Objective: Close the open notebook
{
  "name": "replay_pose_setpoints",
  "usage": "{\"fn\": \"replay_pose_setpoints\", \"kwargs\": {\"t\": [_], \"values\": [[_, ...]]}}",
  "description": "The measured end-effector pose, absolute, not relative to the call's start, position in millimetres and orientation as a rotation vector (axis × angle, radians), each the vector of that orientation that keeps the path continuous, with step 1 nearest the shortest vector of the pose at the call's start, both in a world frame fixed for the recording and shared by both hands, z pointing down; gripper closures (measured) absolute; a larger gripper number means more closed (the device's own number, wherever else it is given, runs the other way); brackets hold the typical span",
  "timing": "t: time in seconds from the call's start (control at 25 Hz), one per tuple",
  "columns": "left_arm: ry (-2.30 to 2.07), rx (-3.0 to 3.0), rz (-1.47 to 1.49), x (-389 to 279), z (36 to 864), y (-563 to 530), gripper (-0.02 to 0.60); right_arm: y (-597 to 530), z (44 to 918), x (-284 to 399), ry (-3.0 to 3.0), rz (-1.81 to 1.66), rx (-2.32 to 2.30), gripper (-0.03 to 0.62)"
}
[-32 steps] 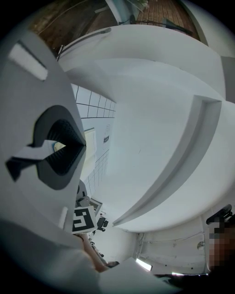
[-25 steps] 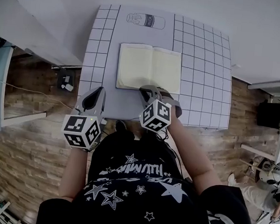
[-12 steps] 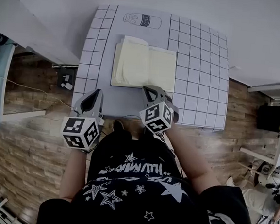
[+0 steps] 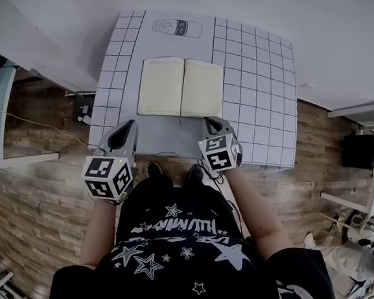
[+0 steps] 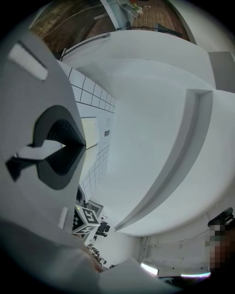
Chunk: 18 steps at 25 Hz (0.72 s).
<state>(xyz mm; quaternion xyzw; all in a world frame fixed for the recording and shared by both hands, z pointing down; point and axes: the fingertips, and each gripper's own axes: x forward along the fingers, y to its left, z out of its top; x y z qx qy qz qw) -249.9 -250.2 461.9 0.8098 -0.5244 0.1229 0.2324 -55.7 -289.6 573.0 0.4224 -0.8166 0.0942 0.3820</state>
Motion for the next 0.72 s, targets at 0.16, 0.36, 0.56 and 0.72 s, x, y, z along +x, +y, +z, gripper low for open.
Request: {"fn": "replay_pose_setpoints", "kwargs": {"t": [0.16,0.36,0.56,0.72], "values": [[-1.44,2.224,0.334,-245.7,462.7,-247.4,0.572,-284.9,557.0,-54.5,-2.111,0.136,1.095,0.579],[-1.46,2.214,0.317,-250.5,461.2,-248.3,0.572,-280.1,536.7,-81.8,-2.187,0.013,1.003,0.579],[-1.488,2.202,0.296,-266.8,458.6,-249.3,0.572,-275.4,545.6,-134.8,-2.184,-0.138,0.73,0.496],[-1.502,2.183,0.283,-285.7,460.8,-248.8,0.572,-278.8,563.2,-168.4,-2.121,-0.209,0.609,0.479]]}}
